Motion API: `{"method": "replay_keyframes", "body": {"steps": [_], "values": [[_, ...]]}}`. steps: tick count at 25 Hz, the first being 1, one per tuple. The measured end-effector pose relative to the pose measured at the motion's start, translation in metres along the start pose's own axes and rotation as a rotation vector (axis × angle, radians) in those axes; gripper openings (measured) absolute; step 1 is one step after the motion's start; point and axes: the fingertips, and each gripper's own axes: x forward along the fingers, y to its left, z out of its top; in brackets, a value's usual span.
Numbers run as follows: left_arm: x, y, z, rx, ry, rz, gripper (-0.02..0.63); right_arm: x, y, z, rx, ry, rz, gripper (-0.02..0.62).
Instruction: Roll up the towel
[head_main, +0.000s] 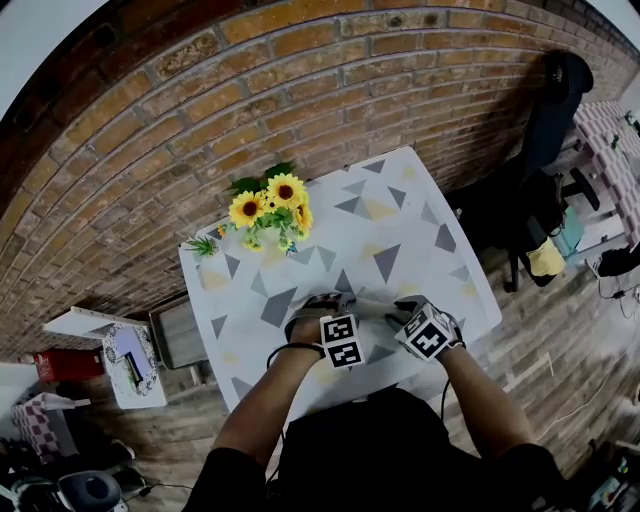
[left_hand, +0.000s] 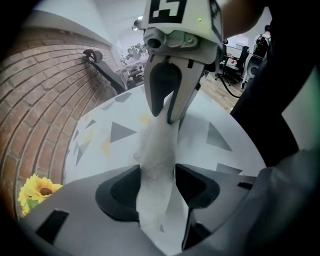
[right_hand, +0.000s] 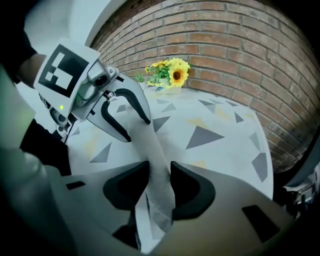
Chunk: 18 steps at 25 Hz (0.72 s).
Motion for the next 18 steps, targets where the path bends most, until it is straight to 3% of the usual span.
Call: {"method": "replay_keyframes", "body": {"steps": [4,9,18], "values": [[0.002,0.017,0.004,-0.042,-0.004,0.022,0.229,-0.008,-0.001,0.006,-0.167,-0.019,-0.099,0.175],[0.0,0.036,0.006,-0.109,-0.005,0.056,0.23,-0.002,0.011,0.005,-0.346,-0.002,-0.129,0.205],[-0.007,0.055,0.011,-0.116,-0.009,0.157,0.228,0.012,-0.023,0.004,-0.31,0.057,-0.186,0.189]]}}
